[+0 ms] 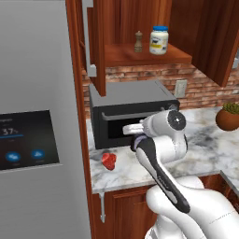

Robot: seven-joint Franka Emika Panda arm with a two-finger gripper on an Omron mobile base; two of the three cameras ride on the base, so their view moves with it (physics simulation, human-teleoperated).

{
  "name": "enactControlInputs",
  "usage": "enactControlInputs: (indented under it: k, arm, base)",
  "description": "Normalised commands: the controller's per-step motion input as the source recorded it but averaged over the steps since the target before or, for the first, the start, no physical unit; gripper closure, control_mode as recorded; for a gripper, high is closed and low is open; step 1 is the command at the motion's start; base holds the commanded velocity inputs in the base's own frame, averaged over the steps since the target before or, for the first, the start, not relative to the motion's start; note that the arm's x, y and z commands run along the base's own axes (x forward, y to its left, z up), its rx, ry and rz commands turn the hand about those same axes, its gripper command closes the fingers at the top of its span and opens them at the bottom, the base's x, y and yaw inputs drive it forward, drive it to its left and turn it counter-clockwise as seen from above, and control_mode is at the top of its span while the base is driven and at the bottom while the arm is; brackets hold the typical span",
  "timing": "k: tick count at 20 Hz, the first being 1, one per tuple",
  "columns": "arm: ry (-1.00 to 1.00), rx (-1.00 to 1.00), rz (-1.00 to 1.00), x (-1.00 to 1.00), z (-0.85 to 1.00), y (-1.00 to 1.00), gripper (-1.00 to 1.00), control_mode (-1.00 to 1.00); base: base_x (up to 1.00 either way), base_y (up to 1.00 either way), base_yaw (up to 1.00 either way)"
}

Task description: There are various items on the counter. Only move the condiments/shakers into the cabinet.

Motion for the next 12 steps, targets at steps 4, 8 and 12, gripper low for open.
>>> enactControlInputs:
  k: [4, 8, 12]
  arm:
    - [-0.26, 0.0, 0.0, -0.15, 1.0, -0.02, 1.0, -1.0]
    - [-0.35, 0.0, 0.0, -0.01, 1.0, 0.0, 1.0, -1.0]
    - [-0.34, 0.0, 0.0, 0.0, 1.0, 0.0, 1.0, -1.0]
  base:
    - [0.0, 0.0, 0.0]
    - [0.0, 0.0, 0.0]
    - [0.0, 0.0, 0.0]
